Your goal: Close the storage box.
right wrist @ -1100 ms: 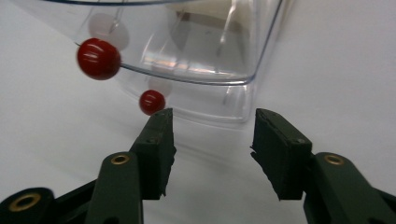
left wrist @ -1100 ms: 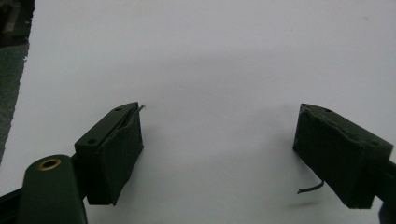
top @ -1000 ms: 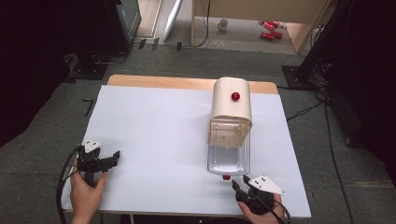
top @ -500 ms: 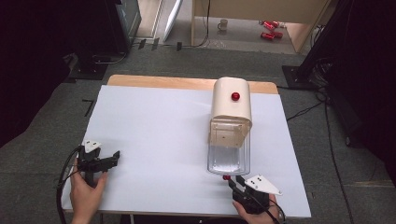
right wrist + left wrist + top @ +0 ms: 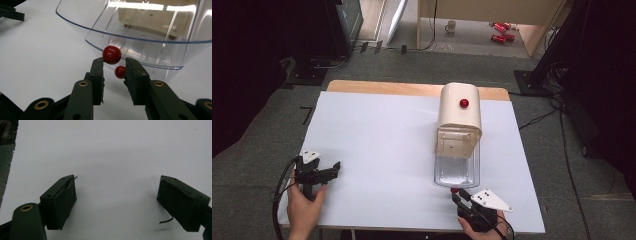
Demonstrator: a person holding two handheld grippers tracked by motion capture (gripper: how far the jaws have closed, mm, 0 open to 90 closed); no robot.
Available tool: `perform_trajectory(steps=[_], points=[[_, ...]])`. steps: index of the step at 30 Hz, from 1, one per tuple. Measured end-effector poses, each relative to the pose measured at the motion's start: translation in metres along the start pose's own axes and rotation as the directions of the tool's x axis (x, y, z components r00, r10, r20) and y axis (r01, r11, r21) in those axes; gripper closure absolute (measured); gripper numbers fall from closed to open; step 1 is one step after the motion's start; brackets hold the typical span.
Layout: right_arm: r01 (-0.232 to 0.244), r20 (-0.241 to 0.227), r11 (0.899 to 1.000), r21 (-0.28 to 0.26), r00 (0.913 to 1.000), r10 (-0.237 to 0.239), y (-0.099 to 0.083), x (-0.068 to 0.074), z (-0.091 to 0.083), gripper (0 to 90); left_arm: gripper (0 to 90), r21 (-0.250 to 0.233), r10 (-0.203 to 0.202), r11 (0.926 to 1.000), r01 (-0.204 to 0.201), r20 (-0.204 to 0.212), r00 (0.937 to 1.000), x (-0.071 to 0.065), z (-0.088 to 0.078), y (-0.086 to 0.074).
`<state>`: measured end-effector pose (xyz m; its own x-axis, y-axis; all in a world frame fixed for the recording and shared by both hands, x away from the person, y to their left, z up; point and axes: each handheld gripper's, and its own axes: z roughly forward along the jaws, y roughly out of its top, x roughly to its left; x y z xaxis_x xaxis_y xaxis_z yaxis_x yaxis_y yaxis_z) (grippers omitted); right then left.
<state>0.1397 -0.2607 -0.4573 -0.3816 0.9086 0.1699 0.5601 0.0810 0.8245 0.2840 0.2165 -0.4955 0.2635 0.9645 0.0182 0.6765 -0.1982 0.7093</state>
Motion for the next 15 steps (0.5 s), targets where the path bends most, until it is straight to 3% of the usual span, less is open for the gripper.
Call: perform_trajectory(steps=[4,15], points=[[-0.003,-0.013,1.000,-0.005,0.9999,0.003,0.0012,0.0007,-0.0001,75.1,15.6,0.000,0.000,1.0000,0.000,0.000,1.0000,0.0000,0.0000,0.0000],[-0.011,-0.021,1.000,-0.013,0.9997,0.011,0.0079,0.0024,-0.0060,75.7,15.6,0.000,0.000,1.0000,0.000,0.000,1.0000,0.0000,0.0000,0.0000]])
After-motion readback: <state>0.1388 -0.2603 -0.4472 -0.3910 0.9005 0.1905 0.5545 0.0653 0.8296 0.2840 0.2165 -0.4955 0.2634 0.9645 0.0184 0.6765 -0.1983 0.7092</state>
